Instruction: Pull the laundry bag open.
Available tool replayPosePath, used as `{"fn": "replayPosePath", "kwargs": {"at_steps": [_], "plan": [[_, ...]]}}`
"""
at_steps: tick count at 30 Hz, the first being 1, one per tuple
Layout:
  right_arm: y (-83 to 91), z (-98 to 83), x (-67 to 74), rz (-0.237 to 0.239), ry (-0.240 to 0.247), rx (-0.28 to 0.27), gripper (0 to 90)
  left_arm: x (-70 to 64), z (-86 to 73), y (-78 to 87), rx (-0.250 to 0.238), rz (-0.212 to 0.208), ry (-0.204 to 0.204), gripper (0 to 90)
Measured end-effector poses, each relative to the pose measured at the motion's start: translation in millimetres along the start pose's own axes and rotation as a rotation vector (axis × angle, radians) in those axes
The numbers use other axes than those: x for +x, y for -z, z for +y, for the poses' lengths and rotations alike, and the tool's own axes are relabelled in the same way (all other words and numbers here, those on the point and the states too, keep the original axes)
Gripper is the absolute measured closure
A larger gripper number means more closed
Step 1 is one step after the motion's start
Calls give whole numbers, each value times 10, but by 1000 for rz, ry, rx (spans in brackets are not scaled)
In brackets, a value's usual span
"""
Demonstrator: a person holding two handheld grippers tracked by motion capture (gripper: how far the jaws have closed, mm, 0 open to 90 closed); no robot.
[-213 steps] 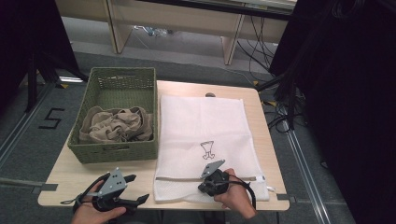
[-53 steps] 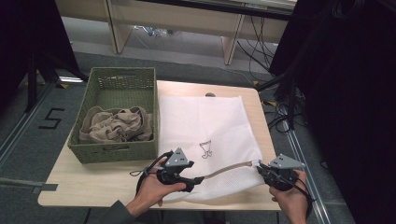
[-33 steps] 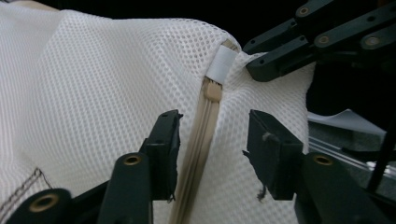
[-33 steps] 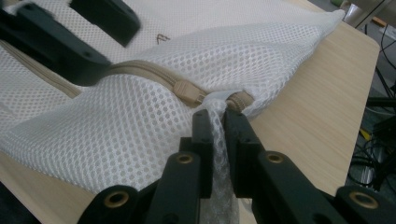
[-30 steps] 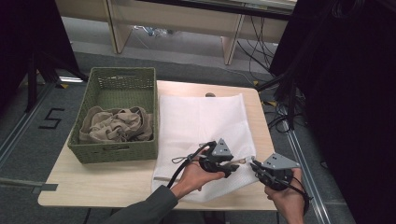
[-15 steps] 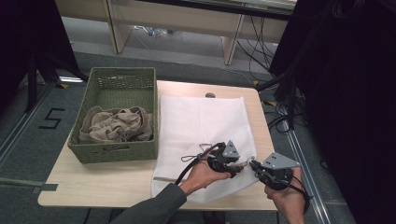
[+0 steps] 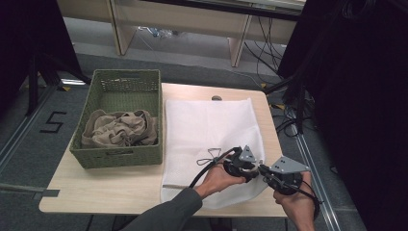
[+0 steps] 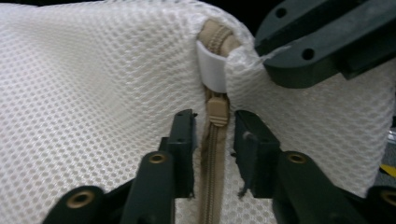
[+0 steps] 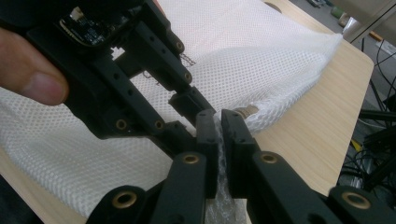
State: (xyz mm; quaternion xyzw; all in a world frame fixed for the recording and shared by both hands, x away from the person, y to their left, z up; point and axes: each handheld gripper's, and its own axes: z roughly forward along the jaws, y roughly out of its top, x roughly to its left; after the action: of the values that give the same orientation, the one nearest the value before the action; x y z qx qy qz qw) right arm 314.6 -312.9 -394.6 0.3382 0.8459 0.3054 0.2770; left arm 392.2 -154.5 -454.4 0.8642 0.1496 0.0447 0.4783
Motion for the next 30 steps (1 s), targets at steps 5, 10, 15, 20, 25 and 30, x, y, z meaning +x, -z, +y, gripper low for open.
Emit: {"fn": "replayPosePath", "kwargs": {"at_steps": [5, 10, 15, 20, 25, 30], "plan": [[16, -17, -38, 9, -12, -10, 874, 8, 27, 19, 3, 2, -24, 727], [50, -16, -47, 21, -32, -23, 875, 73, 35, 60, -22, 19, -10, 740], [30, -34, -61, 29, -37, -23, 875, 67, 36, 31, -2, 7, -33, 707], [24, -36, -62, 28, -30, -16, 875, 116, 45, 6, -8, -6, -52, 655], [21, -66, -91, 32, -45, -21, 875, 91, 52, -12, 5, -30, -82, 777], [30, -117, -137, 28, -80, -29, 870, 59, 57, 27, 11, -3, -106, 820]]}}
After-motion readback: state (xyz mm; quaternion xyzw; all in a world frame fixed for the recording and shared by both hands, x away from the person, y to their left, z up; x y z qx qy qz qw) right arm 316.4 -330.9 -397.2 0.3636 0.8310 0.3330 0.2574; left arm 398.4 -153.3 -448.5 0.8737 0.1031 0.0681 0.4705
